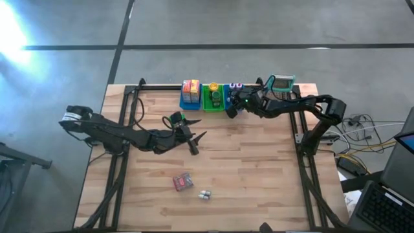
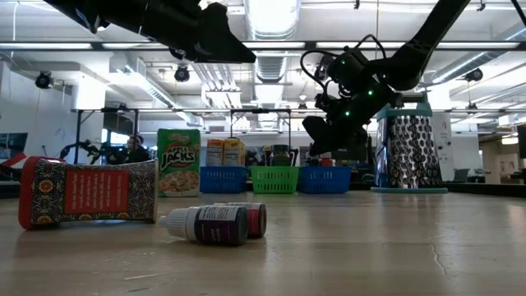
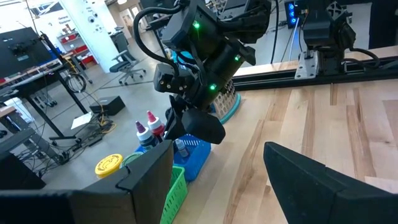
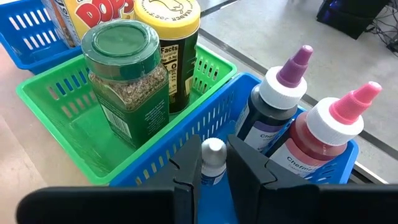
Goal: Pick & Place Kitchen Items
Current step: Put the top small purple food bottle coloring into the right blue bin
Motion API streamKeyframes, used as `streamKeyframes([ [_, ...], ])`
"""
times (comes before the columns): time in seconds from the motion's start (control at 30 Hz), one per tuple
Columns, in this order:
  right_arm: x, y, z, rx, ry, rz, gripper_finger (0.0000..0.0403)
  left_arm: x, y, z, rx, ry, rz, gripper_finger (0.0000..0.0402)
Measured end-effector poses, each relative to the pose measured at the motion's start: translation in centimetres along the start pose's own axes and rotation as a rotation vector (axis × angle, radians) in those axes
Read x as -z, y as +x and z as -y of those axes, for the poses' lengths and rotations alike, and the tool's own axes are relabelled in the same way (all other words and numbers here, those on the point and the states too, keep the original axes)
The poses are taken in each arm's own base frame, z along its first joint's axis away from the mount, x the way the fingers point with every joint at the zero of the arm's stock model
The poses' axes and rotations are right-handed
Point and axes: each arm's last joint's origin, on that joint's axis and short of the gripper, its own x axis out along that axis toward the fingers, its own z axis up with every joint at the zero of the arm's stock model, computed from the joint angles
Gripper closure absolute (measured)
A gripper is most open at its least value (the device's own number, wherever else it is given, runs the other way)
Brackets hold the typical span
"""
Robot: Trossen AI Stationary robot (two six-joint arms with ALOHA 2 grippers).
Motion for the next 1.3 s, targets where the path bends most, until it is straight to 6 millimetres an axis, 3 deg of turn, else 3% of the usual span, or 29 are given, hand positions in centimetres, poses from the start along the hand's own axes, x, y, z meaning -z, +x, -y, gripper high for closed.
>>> streamKeyframes([
  [1.3,-0.31,-0.33,0.08,-0.002,0.022,0.008,0.0349,0.10,0.02,0.02,0.001,-0.001,-0.006,0.0145],
])
